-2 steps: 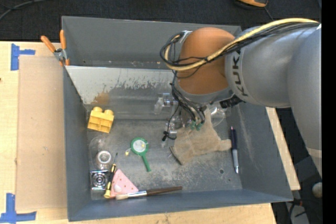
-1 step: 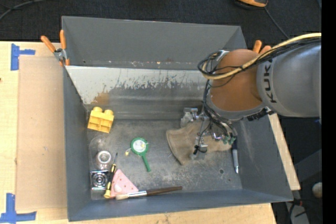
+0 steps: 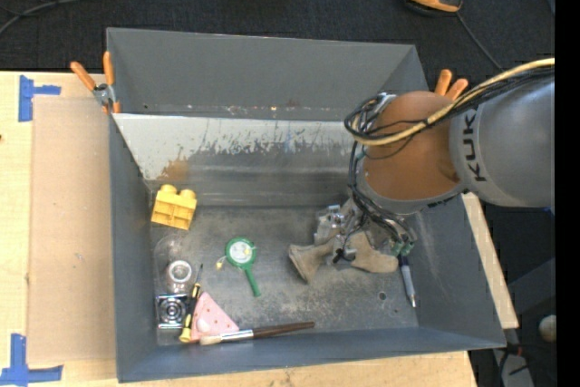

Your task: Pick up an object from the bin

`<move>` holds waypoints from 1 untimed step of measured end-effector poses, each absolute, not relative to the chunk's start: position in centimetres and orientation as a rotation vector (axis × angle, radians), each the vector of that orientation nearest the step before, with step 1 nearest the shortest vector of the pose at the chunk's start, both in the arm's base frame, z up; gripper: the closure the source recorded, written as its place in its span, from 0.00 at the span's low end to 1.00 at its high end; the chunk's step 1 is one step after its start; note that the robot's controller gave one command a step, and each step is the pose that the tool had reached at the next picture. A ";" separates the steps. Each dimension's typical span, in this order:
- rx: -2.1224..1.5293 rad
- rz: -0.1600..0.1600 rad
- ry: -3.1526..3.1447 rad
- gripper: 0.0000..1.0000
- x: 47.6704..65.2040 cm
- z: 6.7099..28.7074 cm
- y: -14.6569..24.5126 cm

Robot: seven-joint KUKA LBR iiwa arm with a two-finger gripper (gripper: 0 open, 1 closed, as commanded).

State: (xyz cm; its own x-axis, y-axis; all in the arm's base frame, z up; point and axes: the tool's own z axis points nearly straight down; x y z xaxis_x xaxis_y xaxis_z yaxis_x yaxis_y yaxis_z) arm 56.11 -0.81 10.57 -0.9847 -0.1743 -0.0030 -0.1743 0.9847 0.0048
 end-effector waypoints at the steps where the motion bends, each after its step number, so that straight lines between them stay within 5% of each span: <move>1: -0.273 0.009 3.127 1.00 56.1 10.6 -0.8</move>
Offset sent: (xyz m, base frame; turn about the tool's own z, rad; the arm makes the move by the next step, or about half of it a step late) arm 0.0010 0.0064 0.0689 -0.0181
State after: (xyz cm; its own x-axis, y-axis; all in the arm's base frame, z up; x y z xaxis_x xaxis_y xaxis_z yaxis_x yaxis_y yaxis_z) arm 56.07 -0.76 10.63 -0.9848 -0.1734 -0.0035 -0.1734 0.9848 0.0054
